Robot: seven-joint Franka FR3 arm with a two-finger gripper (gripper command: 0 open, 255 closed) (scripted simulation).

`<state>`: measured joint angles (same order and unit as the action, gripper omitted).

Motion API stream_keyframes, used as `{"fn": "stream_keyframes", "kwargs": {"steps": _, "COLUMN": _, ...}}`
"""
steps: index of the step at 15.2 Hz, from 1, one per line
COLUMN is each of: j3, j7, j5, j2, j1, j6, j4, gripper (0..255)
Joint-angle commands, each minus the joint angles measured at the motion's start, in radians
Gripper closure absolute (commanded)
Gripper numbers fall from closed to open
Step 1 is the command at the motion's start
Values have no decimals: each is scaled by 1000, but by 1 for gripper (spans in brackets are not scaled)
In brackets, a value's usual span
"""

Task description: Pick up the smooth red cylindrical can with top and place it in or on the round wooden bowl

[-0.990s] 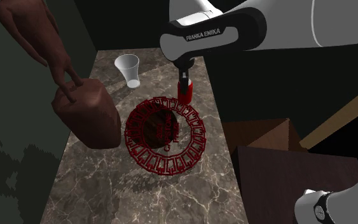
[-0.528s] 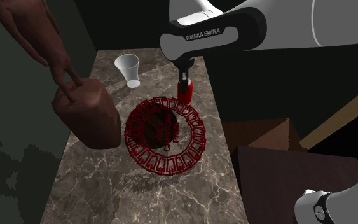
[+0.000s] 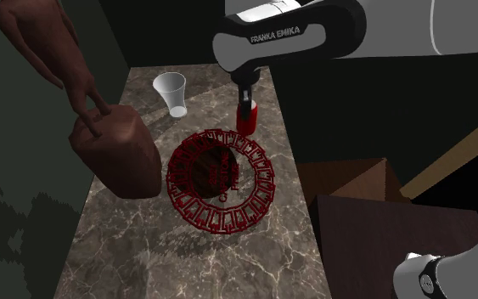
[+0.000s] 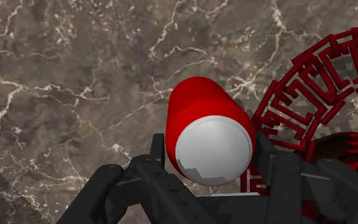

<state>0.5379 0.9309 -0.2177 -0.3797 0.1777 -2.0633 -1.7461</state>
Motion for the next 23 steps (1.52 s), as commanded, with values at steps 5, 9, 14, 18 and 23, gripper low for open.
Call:
{"fn": "stream_keyframes", "kwargs": {"steps": 5, "j3": 10, "j7": -13, "j5": 21, "j2": 32, "j1": -5, "j6": 69, "j4": 42, "gripper": 255}}
{"fn": "stream_keyframes", "kwargs": {"steps": 9, "j3": 14, "j7": -20, "j5": 32, "j2": 47, "j1": -6, "j6": 116, "j4": 76, "gripper": 255}}
{"fn": "stream_keyframes", "kwargs": {"steps": 14, "j3": 19, "j7": -27, "j5": 42, "j2": 61, "j1": -6, "j6": 177, "j4": 125, "gripper": 255}}
{"fn": "stream_keyframes", "kwargs": {"steps": 18, "j3": 22, "j7": -31, "j5": 48, "j2": 69, "j1": -4, "j6": 224, "j4": 167, "gripper": 255}}
{"fn": "stream_keyframes", "kwargs": {"steps": 23, "j3": -9, "j7": -142, "j5": 62, "j2": 78, "j1": -77, "j6": 251, "j4": 191, "gripper": 255}}
